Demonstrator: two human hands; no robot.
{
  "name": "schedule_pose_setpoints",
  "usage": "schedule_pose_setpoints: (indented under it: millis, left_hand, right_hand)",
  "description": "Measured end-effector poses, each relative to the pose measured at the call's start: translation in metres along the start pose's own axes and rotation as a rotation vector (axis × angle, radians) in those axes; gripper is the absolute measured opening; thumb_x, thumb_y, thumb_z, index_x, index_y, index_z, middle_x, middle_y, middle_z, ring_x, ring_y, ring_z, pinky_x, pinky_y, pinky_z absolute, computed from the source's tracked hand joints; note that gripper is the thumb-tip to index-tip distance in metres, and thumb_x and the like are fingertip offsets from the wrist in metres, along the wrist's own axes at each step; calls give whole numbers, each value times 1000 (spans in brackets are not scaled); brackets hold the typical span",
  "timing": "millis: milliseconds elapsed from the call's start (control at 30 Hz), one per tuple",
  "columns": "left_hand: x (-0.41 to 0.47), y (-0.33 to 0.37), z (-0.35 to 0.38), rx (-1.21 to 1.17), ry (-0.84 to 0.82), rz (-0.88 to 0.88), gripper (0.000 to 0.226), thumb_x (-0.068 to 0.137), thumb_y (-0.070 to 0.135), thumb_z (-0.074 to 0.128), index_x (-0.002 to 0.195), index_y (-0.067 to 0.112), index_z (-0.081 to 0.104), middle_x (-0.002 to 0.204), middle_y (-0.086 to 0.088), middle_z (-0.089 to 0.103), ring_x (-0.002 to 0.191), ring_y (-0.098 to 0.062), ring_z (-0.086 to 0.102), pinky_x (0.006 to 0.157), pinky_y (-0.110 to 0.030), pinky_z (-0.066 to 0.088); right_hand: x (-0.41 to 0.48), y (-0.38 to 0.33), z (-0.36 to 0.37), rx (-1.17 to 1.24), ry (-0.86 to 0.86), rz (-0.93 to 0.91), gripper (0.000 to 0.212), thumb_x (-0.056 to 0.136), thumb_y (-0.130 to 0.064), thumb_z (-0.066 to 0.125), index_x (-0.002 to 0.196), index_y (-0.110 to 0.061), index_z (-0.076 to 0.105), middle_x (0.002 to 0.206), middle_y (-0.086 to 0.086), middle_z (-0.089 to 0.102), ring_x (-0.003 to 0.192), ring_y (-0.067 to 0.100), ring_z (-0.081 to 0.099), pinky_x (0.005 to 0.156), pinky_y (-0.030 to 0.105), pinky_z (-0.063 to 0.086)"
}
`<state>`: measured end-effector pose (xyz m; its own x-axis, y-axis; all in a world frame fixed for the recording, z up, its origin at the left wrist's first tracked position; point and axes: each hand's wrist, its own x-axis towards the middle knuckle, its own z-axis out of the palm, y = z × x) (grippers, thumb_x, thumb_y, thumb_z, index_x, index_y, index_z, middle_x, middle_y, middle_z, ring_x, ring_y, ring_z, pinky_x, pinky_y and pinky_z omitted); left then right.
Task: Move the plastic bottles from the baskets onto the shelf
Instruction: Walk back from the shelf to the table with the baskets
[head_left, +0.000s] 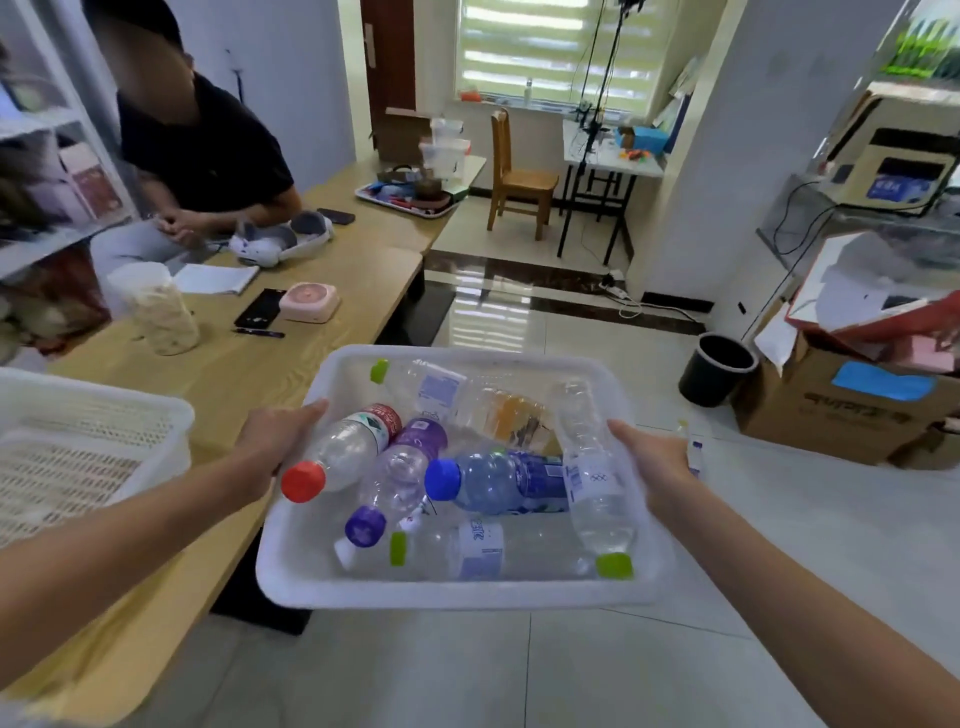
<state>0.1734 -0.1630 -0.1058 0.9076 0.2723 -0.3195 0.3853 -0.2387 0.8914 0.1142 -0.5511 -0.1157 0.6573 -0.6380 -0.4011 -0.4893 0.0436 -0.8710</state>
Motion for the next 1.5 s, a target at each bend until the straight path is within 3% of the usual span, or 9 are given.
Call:
schedule_pose_setpoints:
  millis: [233, 500, 667, 800, 967, 1133, 1200, 1400, 1500]
  left_hand:
    - [-2, -45, -103, -3, 2, 16, 39, 84, 38, 71, 81, 0, 66, 89, -23, 66, 78, -29, 59, 78, -43, 49]
    - [-14, -90, -221, 1, 1, 35, 41, 84, 35, 71, 95, -5, 68, 91, -22, 68, 86, -34, 65, 89, -47, 51]
    - [-32, -118, -275, 25, 28, 51, 38, 84, 36, 72, 86, -2, 67, 85, -18, 66, 76, -28, 61, 70, -35, 46]
    - [-52, -149, -305, -14, 83, 84, 24, 86, 36, 69, 79, 15, 59, 79, -2, 61, 71, -21, 57, 58, -27, 41]
    - [-63, -179, -350, -65, 87, 74, 23, 84, 33, 72, 74, 16, 60, 78, -4, 63, 77, -26, 59, 80, -39, 49]
    - [-49, -210, -400, -93, 45, 27, 34, 84, 34, 71, 98, 5, 65, 98, -13, 67, 90, -28, 63, 87, -40, 50]
    - [-36, -219, -423, -95, 18, 35, 25, 85, 32, 71, 94, 10, 65, 101, -12, 67, 94, -29, 63, 91, -43, 51]
    - [3, -233, -498, -42, -32, 93, 16, 88, 27, 68, 92, 13, 63, 87, -2, 67, 74, -15, 63, 55, -21, 46]
    - [21, -238, -529, 23, -12, 91, 19, 89, 29, 67, 83, 11, 64, 73, 1, 66, 62, -12, 60, 48, -20, 42]
  right_hand:
    - [-83, 24, 62, 8, -9, -26, 70, 74, -38, 80, 123, 6, 57, 119, 20, 62, 107, 35, 60, 98, 47, 49]
    - [-193, 70, 121, 40, -31, 15, 67, 77, -37, 78, 125, 4, 56, 120, 21, 62, 108, 37, 61, 97, 50, 50]
    - [-244, 92, 140, 49, -52, 33, 63, 78, -37, 77, 123, 3, 57, 116, 22, 63, 105, 38, 61, 96, 52, 50]
    - [-270, 104, 152, 45, -100, 29, 61, 77, -39, 78, 118, 2, 60, 111, 22, 64, 102, 41, 62, 95, 54, 50]
    - [-308, 123, 177, 30, -123, 38, 58, 75, -38, 79, 114, 1, 62, 109, 20, 66, 98, 38, 65, 93, 52, 52]
    - [-346, 139, 214, -18, -103, 34, 56, 72, -38, 81, 108, 1, 64, 101, 19, 68, 89, 36, 68, 86, 49, 56]
    - [-364, 144, 235, -17, -79, 41, 55, 72, -39, 81, 106, 2, 65, 99, 19, 69, 88, 36, 68, 86, 50, 56]
    - [-420, 167, 307, 3, -37, 96, 57, 73, -40, 80, 108, 3, 64, 101, 20, 67, 90, 38, 66, 86, 51, 56]
    - [-436, 168, 341, 5, -32, 120, 55, 72, -39, 80, 104, 4, 64, 98, 21, 68, 88, 38, 67, 85, 51, 56]
